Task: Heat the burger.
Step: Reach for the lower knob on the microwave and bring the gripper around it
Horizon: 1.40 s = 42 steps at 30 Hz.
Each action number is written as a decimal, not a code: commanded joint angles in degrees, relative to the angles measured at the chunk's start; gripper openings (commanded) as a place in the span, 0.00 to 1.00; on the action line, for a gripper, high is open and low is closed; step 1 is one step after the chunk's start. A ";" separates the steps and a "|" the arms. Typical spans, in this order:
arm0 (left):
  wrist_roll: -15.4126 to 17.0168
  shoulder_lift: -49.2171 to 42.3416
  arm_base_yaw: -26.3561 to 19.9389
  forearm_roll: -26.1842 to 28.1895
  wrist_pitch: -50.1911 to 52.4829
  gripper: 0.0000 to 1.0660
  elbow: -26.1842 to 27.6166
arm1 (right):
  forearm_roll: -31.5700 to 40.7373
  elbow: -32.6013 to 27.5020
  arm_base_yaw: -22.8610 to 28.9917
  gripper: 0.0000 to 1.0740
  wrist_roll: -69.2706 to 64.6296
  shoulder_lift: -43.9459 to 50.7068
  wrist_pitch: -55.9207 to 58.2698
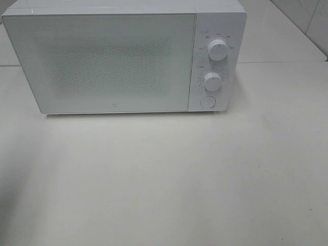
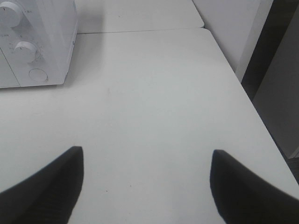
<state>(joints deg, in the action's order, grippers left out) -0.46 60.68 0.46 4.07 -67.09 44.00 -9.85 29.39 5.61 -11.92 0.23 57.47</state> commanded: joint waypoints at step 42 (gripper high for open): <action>-0.17 -62.34 -0.17 -0.40 7.79 0.92 -15.30 | -0.29 0.06 -0.34 0.68 0.34 1.38 -0.11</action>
<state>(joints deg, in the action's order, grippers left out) -0.69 1.15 0.46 3.21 -59.59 28.88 -9.85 29.39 5.61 -11.92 0.23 57.47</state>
